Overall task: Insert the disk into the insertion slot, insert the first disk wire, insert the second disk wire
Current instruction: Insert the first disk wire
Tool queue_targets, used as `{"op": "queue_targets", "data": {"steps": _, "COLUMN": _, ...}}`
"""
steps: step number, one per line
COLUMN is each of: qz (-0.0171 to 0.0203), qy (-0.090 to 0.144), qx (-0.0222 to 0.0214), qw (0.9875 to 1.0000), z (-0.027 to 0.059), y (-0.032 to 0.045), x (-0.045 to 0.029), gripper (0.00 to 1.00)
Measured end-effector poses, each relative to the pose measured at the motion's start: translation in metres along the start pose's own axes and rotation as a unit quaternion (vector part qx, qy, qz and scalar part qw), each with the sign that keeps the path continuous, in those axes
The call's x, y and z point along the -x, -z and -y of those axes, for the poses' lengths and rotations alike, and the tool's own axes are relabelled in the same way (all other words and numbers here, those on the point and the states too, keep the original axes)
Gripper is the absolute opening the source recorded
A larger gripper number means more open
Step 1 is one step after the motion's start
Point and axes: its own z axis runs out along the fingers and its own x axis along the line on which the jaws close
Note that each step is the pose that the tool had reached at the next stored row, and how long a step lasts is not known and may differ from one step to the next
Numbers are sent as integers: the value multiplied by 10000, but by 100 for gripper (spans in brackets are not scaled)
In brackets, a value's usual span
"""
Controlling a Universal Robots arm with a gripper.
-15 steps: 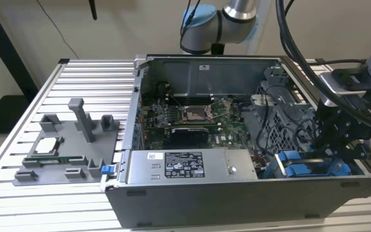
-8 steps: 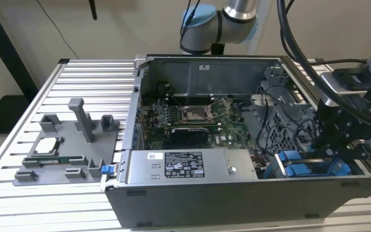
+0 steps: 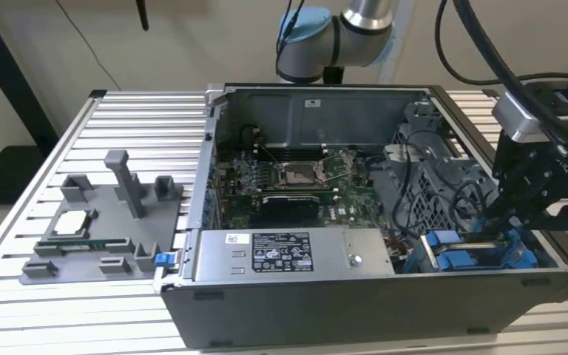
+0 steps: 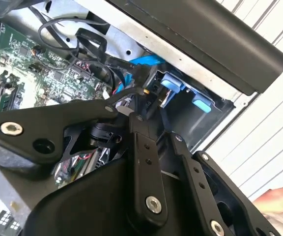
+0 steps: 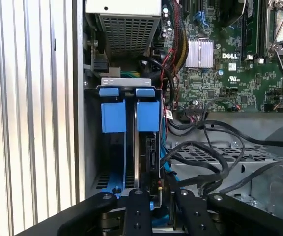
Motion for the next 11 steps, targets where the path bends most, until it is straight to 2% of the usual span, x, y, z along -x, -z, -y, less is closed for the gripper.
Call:
{"op": "queue_targets", "data": {"steps": 7, "qz": 1, "qy": 0, "qx": 0, "qw": 10000, "z": -2, "y": 107, "x": 10, "gripper": 100}}
{"op": "queue_targets", "data": {"steps": 11, "qz": 0, "qy": 0, "qx": 0, "qw": 10000, "z": -3, "y": 116, "x": 19, "gripper": 100}}
